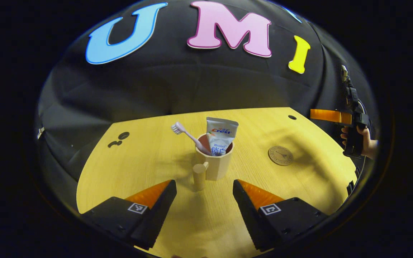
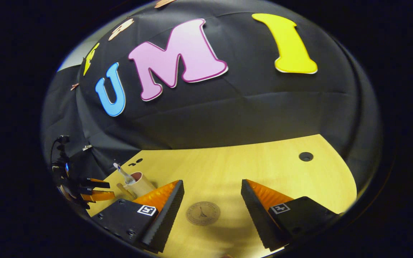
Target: Put the toothbrush and toothpaste on the desktop into the cup, then pick up the cup and place it on the coaster on the desktop.
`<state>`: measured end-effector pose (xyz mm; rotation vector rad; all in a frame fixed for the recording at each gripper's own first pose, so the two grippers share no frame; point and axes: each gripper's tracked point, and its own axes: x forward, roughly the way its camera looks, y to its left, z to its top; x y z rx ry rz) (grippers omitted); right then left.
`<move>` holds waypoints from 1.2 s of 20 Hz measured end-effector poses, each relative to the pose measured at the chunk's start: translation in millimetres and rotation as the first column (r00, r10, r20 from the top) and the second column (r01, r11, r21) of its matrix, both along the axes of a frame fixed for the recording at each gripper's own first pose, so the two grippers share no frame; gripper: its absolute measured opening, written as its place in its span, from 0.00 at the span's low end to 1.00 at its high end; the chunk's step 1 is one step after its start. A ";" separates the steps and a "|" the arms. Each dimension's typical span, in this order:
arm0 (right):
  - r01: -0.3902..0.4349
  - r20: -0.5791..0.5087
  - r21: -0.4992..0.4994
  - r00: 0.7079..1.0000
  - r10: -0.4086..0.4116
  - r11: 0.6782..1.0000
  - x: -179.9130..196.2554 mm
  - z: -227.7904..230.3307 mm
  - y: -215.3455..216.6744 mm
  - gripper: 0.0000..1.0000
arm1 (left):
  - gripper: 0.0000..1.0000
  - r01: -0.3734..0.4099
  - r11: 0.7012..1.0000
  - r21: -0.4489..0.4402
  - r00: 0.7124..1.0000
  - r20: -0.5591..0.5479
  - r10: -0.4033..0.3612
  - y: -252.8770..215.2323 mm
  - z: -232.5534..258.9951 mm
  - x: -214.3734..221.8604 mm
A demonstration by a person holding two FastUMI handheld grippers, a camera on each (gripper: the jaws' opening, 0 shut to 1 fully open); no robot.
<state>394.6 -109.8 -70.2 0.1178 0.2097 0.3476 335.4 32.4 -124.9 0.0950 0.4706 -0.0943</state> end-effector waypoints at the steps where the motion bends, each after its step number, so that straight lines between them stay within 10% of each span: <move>1: 0.022 -0.004 -0.002 1.000 -0.022 1.000 -4.2 -1.3 -12.5 0.98 | 0.98 0.020 1.000 0.009 1.000 -0.019 -0.020 0.9 -2.0 7.3; 16: 0.395 -0.151 0.072 0.912 -0.382 0.916 -86.7 -37.3 -187.8 0.98 | 0.94 0.168 0.985 0.047 0.896 -0.424 -0.133 -2.7 -48.2 66.4; 24: 0.458 -0.204 0.093 0.878 -0.434 0.884 -112.9 -45.9 -209.1 0.98 | 0.42 0.178 0.982 0.060 0.861 -0.493 -0.126 -13.3 -50.2 68.4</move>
